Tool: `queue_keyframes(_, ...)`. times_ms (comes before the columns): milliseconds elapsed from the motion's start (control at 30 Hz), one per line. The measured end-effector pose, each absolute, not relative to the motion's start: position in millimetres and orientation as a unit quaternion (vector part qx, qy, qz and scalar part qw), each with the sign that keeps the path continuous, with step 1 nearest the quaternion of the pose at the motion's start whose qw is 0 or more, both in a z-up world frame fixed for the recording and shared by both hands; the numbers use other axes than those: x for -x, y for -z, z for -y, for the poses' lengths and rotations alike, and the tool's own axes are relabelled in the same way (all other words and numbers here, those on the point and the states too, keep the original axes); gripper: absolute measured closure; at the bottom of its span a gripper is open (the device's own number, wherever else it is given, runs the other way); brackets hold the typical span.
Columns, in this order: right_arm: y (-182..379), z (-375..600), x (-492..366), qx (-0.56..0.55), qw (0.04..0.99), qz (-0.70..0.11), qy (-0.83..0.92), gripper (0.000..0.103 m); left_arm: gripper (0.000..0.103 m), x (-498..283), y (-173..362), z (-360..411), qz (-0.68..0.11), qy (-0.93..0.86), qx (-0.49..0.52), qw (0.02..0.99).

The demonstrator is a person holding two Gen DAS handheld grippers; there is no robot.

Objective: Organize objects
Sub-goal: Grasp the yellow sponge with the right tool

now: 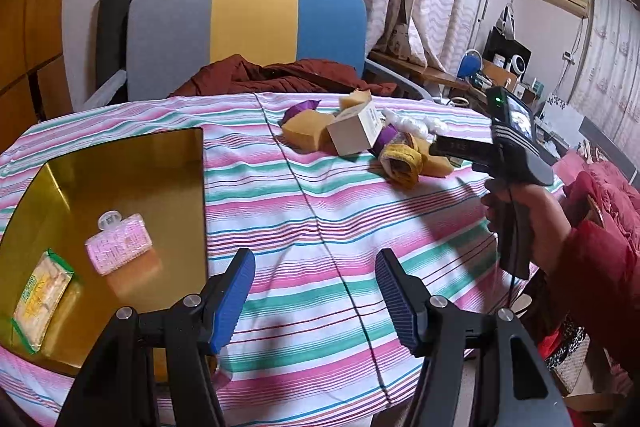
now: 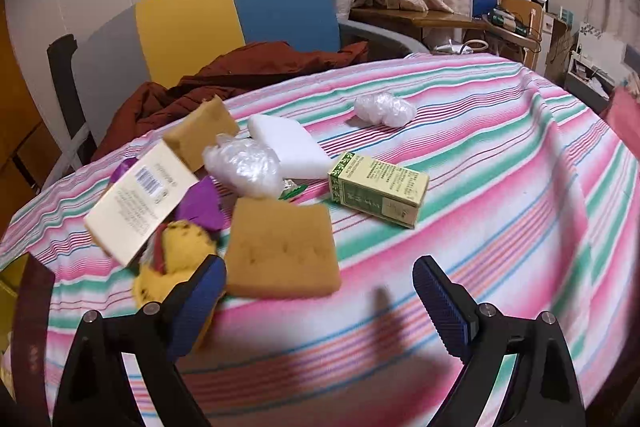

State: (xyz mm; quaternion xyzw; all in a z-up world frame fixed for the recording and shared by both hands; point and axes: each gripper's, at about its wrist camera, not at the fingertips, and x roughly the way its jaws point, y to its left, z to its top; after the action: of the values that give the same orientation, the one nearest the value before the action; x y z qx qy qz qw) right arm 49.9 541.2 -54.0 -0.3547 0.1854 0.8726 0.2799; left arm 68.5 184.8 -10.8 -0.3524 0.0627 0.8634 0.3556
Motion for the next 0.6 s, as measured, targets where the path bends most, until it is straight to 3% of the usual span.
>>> queue_keyframes(367, 68, -540, -26, 0.363, 0.251, -0.188, -0.878, 0.008, 0.039, -68, 14, -212, -0.085, -0.853, 0.360, 0.369)
queue_keyframes(433, 74, -540, -21, 0.370, 0.248, -0.185, -0.876, 0.013, 0.039, -67, 16, -219, -0.091, -0.851, 0.361, 0.371)
queue_keyframes(467, 77, -541, -21, 0.375, 0.247, -0.185, -0.874, 0.022, 0.039, -66, 16, -222, -0.093, -0.850, 0.363, 0.372)
queue_keyframes(600, 80, -543, -26, 0.370, 0.229, -0.202, -0.877, 0.034, 0.039, -61, 23, -236, -0.098, -0.841, 0.374, 0.379)
